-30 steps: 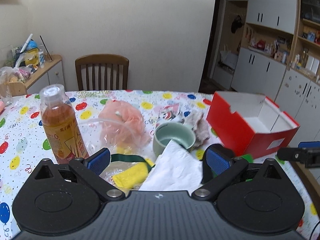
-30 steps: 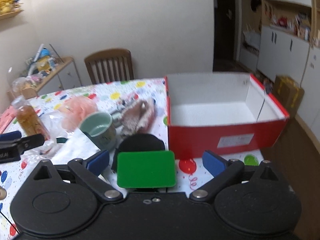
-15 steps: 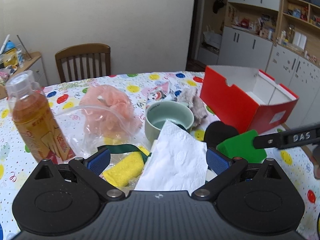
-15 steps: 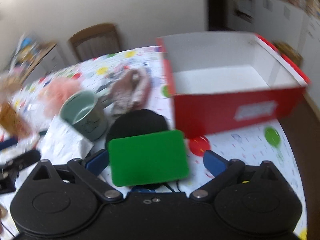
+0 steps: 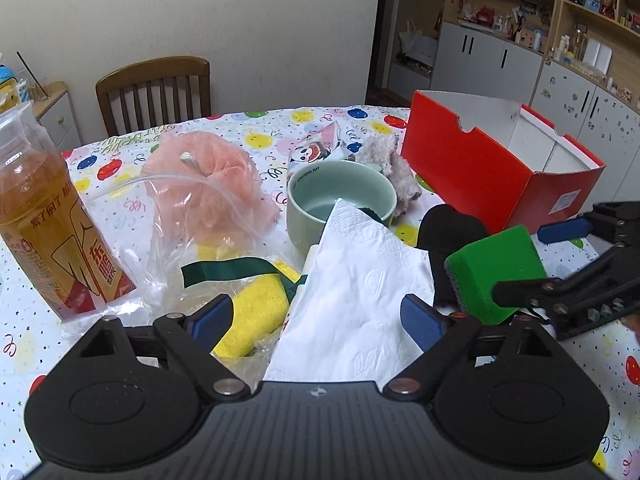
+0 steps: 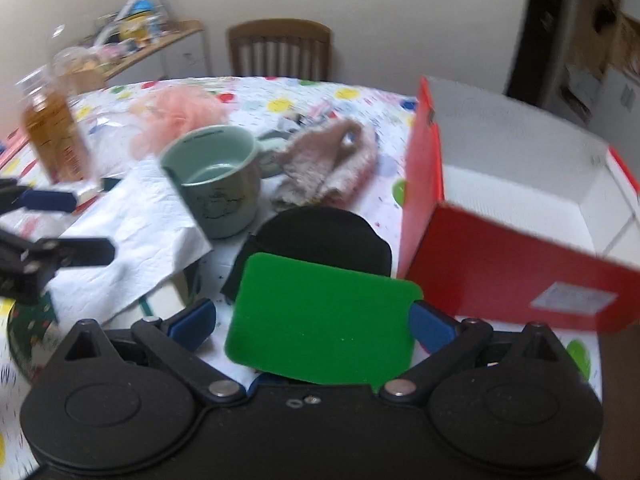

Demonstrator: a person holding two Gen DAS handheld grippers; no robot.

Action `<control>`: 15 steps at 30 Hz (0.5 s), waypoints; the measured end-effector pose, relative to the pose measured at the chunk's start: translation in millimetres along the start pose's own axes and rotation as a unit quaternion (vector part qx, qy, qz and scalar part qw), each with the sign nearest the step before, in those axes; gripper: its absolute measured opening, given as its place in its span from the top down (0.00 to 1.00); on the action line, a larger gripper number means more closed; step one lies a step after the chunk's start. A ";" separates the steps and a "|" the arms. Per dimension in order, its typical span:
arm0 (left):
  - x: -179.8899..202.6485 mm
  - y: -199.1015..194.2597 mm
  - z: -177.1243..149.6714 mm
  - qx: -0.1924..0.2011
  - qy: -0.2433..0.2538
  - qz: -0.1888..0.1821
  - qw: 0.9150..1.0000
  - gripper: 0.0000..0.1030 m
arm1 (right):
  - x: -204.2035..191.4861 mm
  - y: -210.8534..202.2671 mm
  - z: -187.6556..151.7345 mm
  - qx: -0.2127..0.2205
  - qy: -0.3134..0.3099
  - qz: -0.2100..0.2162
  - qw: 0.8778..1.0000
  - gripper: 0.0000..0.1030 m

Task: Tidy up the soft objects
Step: 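Grasp the green sponge with the right tool while the left tool grasps the white tissue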

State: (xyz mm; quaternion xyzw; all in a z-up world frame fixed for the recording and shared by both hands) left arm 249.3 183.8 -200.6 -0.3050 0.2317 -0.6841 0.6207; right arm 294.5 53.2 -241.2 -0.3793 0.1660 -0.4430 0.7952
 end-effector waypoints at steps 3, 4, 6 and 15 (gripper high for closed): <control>-0.1 1.3 -0.9 -0.004 0.000 -0.008 1.000 0.17 | -12.0 -5.0 2.9 -0.001 -0.104 0.020 0.994 0.00; 0.3 1.9 -0.9 -0.005 0.001 -0.009 1.000 0.18 | -17.0 -6.6 3.8 -0.002 -0.146 0.027 0.989 0.00; 0.3 2.8 -0.1 -0.008 0.000 -0.010 1.000 0.18 | -24.1 -8.2 5.6 -0.005 -0.215 0.040 0.976 0.00; -0.1 12.0 1.0 -0.024 0.000 -0.018 1.000 0.38 | -44.4 16.7 -10.4 -0.050 -0.440 0.048 0.895 0.01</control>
Point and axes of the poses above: each gripper's, at about its wrist camera, not at the fingertips, and y roughly the way its jaws point, x to its right, z to its top, the point moved 8 cm from there along y, roughly the way its jaws point, and after that the axes turned 6 degrees about -y, right-handed, at the moved point
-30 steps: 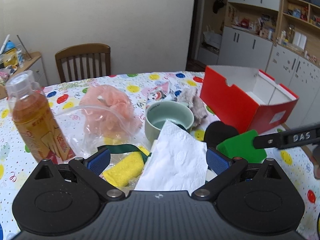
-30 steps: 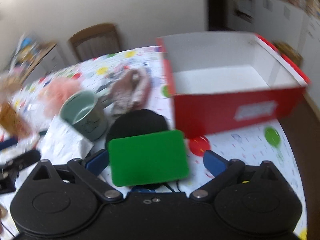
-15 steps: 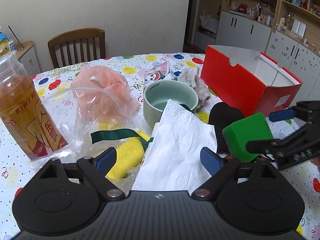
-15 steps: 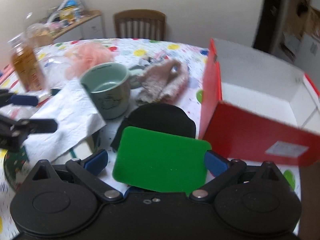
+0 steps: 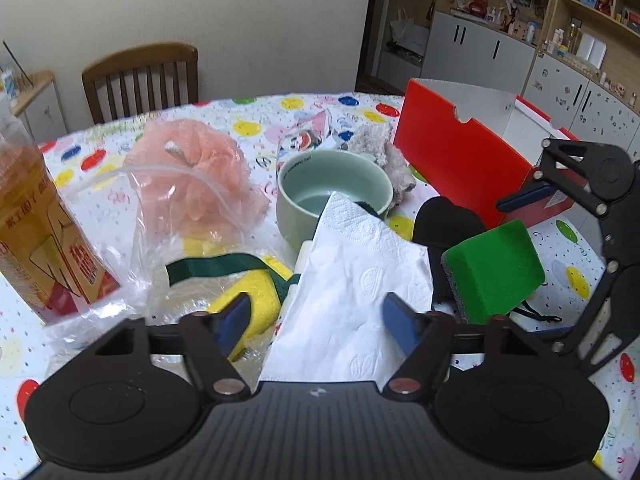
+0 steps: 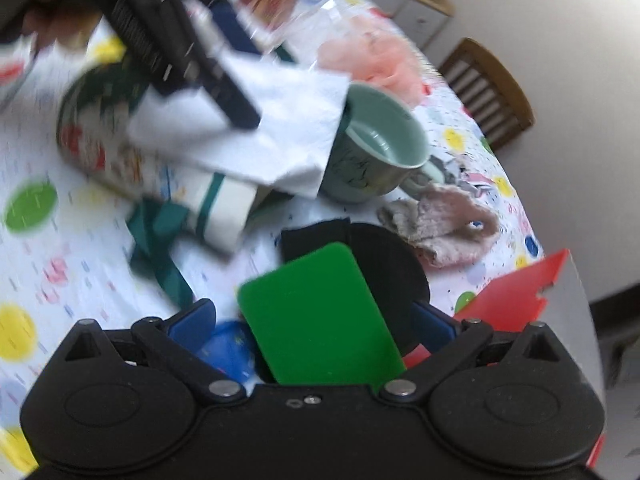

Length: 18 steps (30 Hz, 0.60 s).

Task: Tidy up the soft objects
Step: 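Grasp the green sponge with the right tool while the left tool grasps the white tissue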

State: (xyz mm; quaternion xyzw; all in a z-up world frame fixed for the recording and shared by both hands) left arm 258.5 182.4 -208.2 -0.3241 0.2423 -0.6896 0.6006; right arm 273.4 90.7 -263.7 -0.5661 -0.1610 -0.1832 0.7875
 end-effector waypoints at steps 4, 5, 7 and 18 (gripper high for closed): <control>-3.1 3.9 -1.6 -0.016 -0.014 -0.016 1.000 0.41 | -6.5 10.7 -5.1 -0.015 -0.033 0.004 0.999 0.07; -3.2 3.8 -1.9 -0.018 -0.014 -0.020 1.000 0.45 | -8.6 12.9 -6.2 -0.017 -0.040 0.004 0.999 0.10; -3.0 2.6 -2.3 -0.020 -0.014 -0.024 0.999 0.49 | -8.6 15.1 -5.9 -0.015 -0.051 -0.007 0.999 0.15; -1.1 -15.3 -1.2 0.007 -0.001 -0.017 1.000 0.75 | -8.4 3.9 -6.4 -0.006 -0.050 -0.044 0.998 0.27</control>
Point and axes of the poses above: each gripper's, at about its wrist camera, not at the fingertips, and y roughly the way its jaws point, x to its right, z to its top, the point moved 8 cm from there along y, roughly the way its jaws point, and after that the axes turned 6 degrees about -y, right-handed, at the moved point
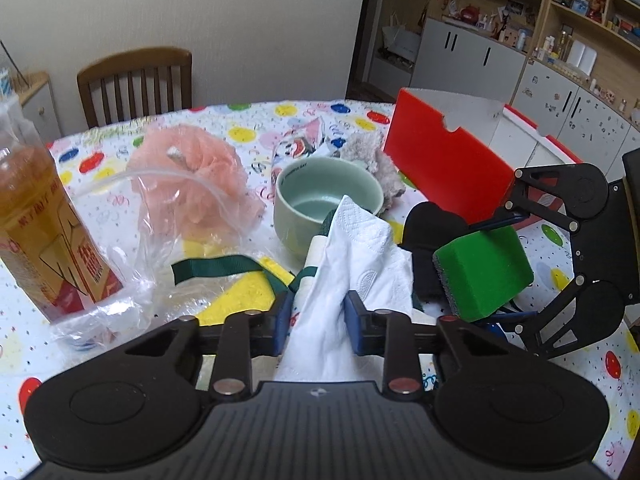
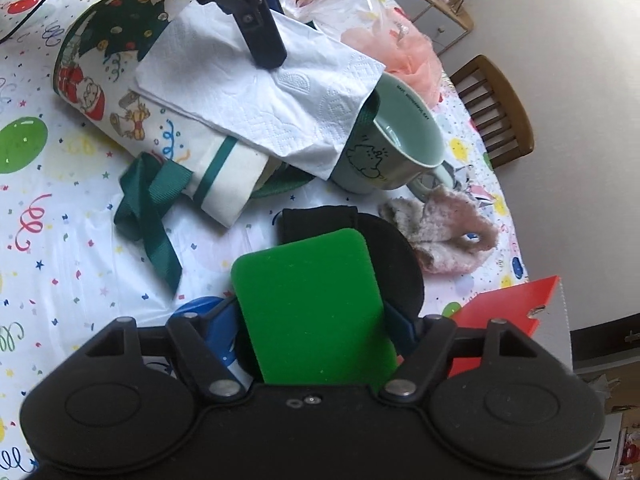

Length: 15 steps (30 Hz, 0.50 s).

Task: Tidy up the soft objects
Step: 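Lift the green sponge with the right tool while the left tool lifts the tissue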

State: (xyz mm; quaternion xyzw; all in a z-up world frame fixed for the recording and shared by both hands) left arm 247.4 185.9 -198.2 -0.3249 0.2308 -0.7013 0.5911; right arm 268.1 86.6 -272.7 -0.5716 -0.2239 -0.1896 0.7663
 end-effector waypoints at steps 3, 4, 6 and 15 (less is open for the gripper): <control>6.2 -6.8 -1.1 0.014 0.023 0.007 1.000 0.78 | 0.0 -6.3 0.2 0.003 0.014 -0.007 1.000 0.27; 8.1 -7.6 -1.3 0.018 0.032 0.010 0.999 0.78 | -0.3 -8.8 0.6 0.004 0.019 -0.008 1.000 0.28; 9.2 -5.8 -2.9 0.015 0.041 0.012 0.999 0.78 | 0.3 -14.4 1.0 0.004 0.038 -0.007 0.999 0.28; 0.4 -21.0 -8.1 0.036 0.058 0.030 0.997 0.18 | 8.2 -45.0 -12.0 0.002 0.204 0.021 0.979 0.28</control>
Point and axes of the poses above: each gripper's, at about its wrist camera, not at the fingertips, and y roughly the way its jaws point, x to its right, z to its top, the point moved 8 cm from there along y, roughly the way its jaws point, and after that the axes turned 6 degrees about -y, right-handed, at the moved point
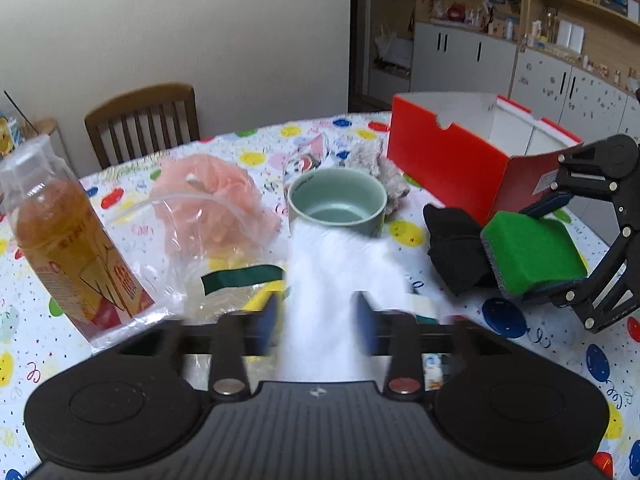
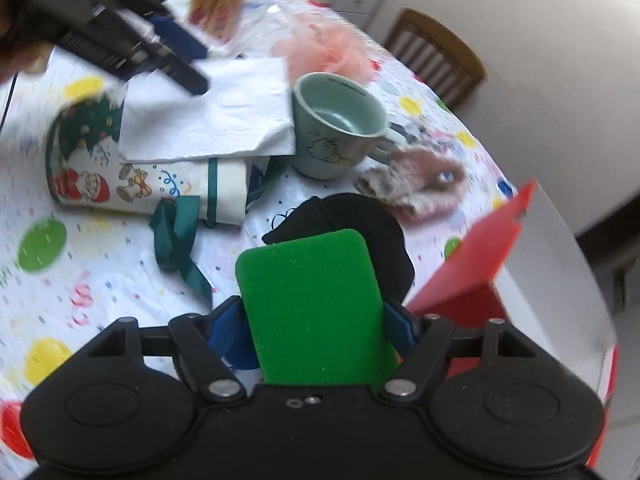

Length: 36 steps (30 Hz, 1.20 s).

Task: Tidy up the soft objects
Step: 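Lift the green sponge with the right tool while the left tool lifts the tissue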

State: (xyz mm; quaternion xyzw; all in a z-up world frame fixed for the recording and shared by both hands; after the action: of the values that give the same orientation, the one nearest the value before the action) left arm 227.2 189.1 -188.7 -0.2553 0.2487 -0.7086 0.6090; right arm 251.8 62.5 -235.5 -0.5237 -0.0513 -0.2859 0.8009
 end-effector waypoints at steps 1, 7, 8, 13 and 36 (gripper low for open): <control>0.4 -3.5 0.2 0.007 0.001 -0.002 1.000 0.14 | 1.1 -3.2 -1.2 0.002 0.016 0.002 1.000 0.28; 8.2 -10.7 -3.7 0.023 0.017 -0.007 1.000 0.14 | -0.3 -26.0 -10.4 0.011 0.096 0.004 0.995 0.28; 10.4 -8.7 -5.6 0.020 0.022 -0.004 1.000 0.14 | -0.9 -27.7 -12.3 0.010 0.105 0.004 0.994 0.28; 23.4 1.5 -18.2 0.004 0.049 -0.002 0.999 0.14 | -5.3 -31.1 -20.6 0.006 0.140 0.010 0.990 0.28; -2.6 1.5 -15.3 -0.010 -0.041 -0.005 0.999 0.92 | 6.6 -61.0 -28.8 0.026 0.207 -0.024 0.978 0.29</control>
State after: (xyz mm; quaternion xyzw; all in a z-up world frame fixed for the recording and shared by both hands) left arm 218.4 192.2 -201.3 -0.2915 0.2291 -0.6977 0.6129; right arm 219.8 17.3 -196.5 -0.4304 0.0954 -0.4061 0.8005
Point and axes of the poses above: each gripper's, at about its wrist camera, not at the fingertips, and y roughly the way its jaws point, x to its right, z to its top, the point moved 8 cm from there along y, roughly the way its jaws point, and after that the axes turned 6 degrees about -y, right-handed, at the moved point
